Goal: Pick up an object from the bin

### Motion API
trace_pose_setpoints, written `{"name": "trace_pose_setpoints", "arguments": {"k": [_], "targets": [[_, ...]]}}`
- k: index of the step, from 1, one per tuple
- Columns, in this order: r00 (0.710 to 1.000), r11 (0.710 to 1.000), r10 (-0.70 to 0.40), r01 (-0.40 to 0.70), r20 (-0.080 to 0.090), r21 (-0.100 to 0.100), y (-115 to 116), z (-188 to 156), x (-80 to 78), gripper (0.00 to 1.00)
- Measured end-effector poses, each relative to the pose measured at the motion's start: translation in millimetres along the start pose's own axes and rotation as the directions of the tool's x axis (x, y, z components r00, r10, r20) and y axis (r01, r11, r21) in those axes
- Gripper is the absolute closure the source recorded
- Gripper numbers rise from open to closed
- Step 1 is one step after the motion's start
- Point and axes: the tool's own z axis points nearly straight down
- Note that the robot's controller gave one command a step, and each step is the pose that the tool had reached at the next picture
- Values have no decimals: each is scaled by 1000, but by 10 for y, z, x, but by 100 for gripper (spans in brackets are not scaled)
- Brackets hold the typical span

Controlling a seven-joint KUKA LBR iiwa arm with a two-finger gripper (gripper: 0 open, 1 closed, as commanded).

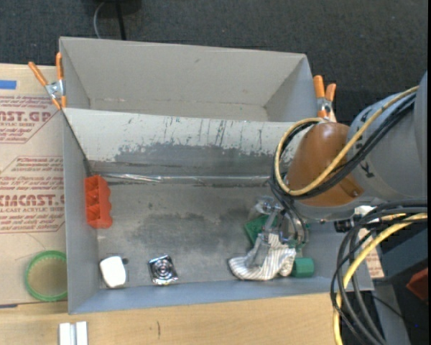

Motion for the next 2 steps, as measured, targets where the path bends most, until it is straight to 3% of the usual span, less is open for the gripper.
{"name": "trace_pose_setpoints", "arguments": {"k": [1,2], "targets": [[993,993,-116,116,3,0,-167,16,-107,0],[989,989,-148,148,5,-3,-250,36,-196,0]]}}
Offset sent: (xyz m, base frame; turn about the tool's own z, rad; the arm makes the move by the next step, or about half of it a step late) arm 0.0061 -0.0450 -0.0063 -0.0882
